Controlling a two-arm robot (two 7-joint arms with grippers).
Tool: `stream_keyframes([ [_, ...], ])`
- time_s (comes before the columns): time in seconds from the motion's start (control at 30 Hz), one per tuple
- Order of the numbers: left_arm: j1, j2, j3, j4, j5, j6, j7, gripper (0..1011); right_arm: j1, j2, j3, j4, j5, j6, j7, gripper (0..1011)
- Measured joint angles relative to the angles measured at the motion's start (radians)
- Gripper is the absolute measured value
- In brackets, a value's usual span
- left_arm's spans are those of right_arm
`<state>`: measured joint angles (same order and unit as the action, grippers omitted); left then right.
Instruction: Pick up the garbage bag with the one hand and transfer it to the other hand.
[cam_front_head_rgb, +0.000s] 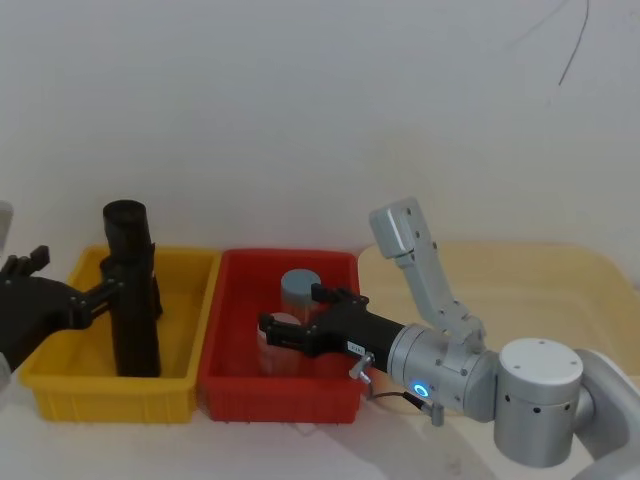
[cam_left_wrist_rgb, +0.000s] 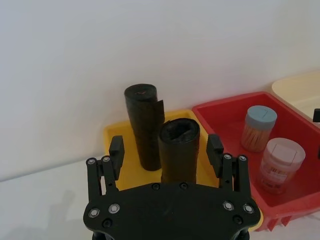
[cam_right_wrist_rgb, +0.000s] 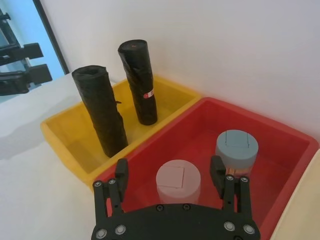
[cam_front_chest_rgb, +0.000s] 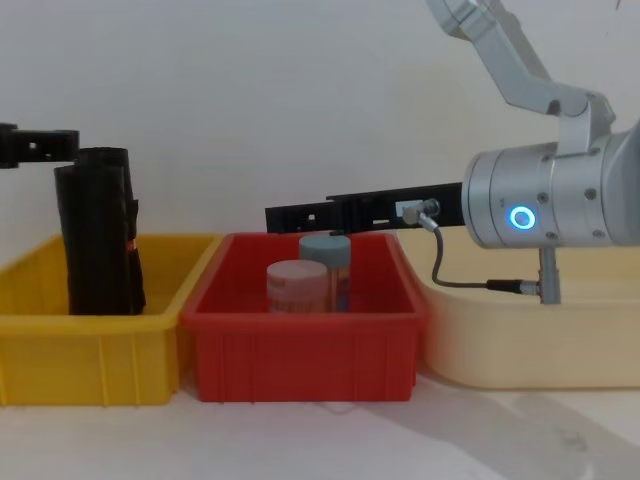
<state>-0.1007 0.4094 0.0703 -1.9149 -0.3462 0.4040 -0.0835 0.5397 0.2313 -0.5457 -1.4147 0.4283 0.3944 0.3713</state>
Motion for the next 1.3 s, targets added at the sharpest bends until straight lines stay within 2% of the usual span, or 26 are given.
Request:
stream_keyframes([
  [0.5,-0.090,-0.028,0.051,0.103,-0.019,0.002,-0.068,1000,0.017,-0.001,-0.009,0.027,0.011,-0.001,0.000,999],
  [0.93,-0.116,-0.048,0.053,0.143,-0.003,-0.005,-0.051,1000,0.032,-0.006,-0.017,0.052,0.017,-0.006,0.005,999],
  [1.3,-0.140,-0.067,0.060,0.187,0.001,-0.020,-0.061,1000,0.042,-0.007,-0.013,0.077,0.023,-0.009,0.007,999],
])
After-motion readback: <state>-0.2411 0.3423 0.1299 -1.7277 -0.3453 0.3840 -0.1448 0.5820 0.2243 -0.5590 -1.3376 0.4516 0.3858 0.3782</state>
